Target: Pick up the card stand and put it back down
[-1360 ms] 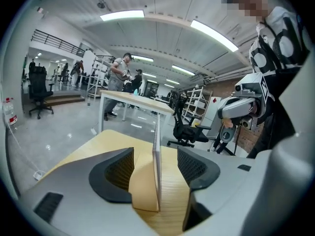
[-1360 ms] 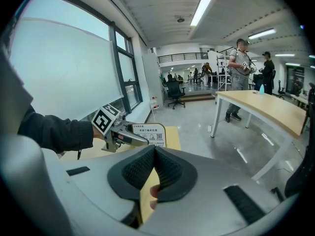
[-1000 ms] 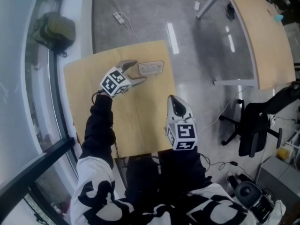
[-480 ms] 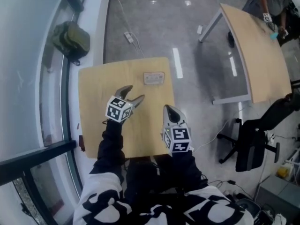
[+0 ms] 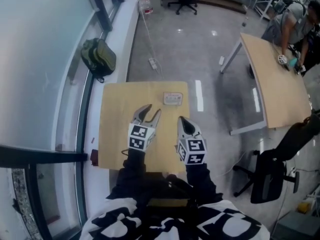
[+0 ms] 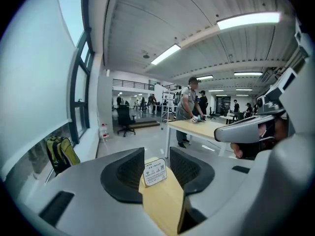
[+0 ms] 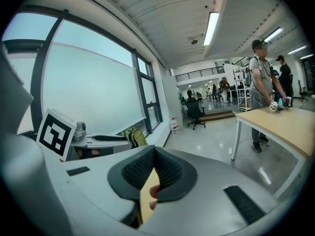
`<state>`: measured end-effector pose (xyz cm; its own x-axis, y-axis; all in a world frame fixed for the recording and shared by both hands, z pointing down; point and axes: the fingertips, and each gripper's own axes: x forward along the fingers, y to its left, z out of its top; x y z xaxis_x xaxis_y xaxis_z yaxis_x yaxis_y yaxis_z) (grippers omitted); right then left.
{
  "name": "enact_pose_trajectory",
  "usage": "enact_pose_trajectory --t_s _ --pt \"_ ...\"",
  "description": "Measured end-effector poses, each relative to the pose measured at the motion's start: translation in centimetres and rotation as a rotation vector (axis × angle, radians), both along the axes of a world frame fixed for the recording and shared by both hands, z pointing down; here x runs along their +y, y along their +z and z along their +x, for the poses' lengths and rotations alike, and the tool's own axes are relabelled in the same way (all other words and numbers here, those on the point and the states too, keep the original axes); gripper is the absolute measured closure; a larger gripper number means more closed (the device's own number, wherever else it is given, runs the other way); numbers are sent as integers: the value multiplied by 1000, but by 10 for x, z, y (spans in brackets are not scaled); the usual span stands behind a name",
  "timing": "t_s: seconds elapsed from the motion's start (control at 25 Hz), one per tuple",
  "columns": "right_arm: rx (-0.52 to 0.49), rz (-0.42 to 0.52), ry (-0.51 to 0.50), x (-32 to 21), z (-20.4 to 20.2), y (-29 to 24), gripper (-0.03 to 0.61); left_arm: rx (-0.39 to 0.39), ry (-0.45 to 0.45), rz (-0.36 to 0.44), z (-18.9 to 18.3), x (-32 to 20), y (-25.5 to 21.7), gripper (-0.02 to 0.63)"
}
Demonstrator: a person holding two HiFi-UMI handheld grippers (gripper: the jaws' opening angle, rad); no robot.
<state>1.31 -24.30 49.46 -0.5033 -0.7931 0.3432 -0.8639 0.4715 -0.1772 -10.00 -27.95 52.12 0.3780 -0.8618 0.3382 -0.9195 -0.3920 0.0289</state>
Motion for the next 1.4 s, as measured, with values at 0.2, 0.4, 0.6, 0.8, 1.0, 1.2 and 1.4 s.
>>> enact_pose_trajectory --t_s 0.2,0.4,0.6,0.8,1.0,1.2,1.4 --pt "-30 62 -42 7 -6 -30 558 -1 -92 58 1 25 -26 495" --pt "-29 119 -71 17 -8 -53 558 27 -146 102 11 45 -50 571" --pt "-18 170 -95 28 -9 -71 560 20 -172 172 21 56 -74 603" --pt "-14 202 -107 36 -9 -82 560 39 -174 210 31 69 -87 604" --pt "-22 229 -109 41 -8 -91 560 62 -180 229 30 78 -96 604" --pt "-30 250 -114 46 -8 -97 560 62 -176 248 30 84 -104 604" --pt "-37 267 -120 48 -9 -99 560 51 -178 252 26 87 -100 603"
